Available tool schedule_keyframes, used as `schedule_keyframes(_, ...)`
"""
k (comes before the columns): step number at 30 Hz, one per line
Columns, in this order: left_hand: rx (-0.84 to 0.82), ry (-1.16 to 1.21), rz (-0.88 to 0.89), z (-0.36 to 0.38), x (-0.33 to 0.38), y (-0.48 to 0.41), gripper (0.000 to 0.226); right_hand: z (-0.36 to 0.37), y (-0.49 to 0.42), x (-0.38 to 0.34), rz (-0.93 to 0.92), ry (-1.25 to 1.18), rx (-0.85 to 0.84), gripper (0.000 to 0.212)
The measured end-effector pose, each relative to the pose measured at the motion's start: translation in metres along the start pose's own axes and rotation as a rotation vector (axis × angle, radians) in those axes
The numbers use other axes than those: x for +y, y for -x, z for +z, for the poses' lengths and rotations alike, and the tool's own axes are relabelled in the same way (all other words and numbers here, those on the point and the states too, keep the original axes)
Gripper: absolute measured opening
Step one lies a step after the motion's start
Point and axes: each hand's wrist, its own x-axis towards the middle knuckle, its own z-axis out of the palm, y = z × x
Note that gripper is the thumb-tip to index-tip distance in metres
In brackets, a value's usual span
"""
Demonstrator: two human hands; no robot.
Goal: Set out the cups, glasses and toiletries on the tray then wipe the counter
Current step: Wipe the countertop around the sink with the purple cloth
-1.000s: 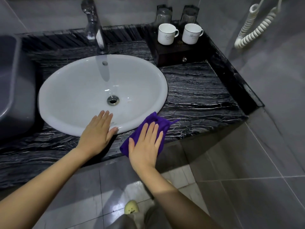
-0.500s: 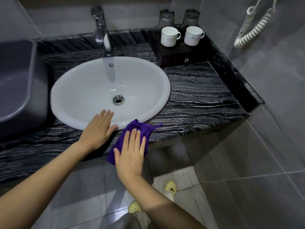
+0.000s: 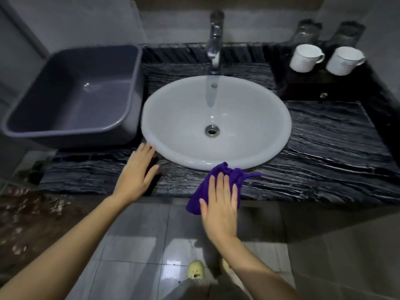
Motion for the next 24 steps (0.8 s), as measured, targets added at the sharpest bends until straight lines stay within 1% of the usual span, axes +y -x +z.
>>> schedule_keyframes(3,0.075,-0.053,-0.238,-0.001,-0.040,0.039,0.071,0.002,-0.001,-0.010,-0.019,-0.014,0.008,0.064)
schedule_keyframes(5,0.068,-0.101,-0.390,-0.003,-0.062,0.055,0.072,0.005,0.001,-0.019,-0.028,-0.026,0.004,0.064)
schedule_keyframes(8,0.050,-0.121,-0.518,-0.003,-0.080,0.065,0.074,0.009,0.000,-0.036,-0.048,-0.053,-0.003,0.064)
schedule_keyframes(11,0.053,-0.142,-0.536,0.002,-0.084,0.067,0.083,0.013,-0.009,-0.063,-0.138,-0.048,-0.017,0.061)
schedule_keyframes(16,0.050,-0.140,-0.540,0.004,-0.086,0.069,0.095,0.024,-0.022,-0.107,-0.088,-0.087,-0.055,0.065)
schedule_keyframes(24,0.107,-0.117,-0.499,0.006,-0.087,0.072,0.094,0.030,-0.049,-0.158,-0.144,-0.033,-0.092,0.067)
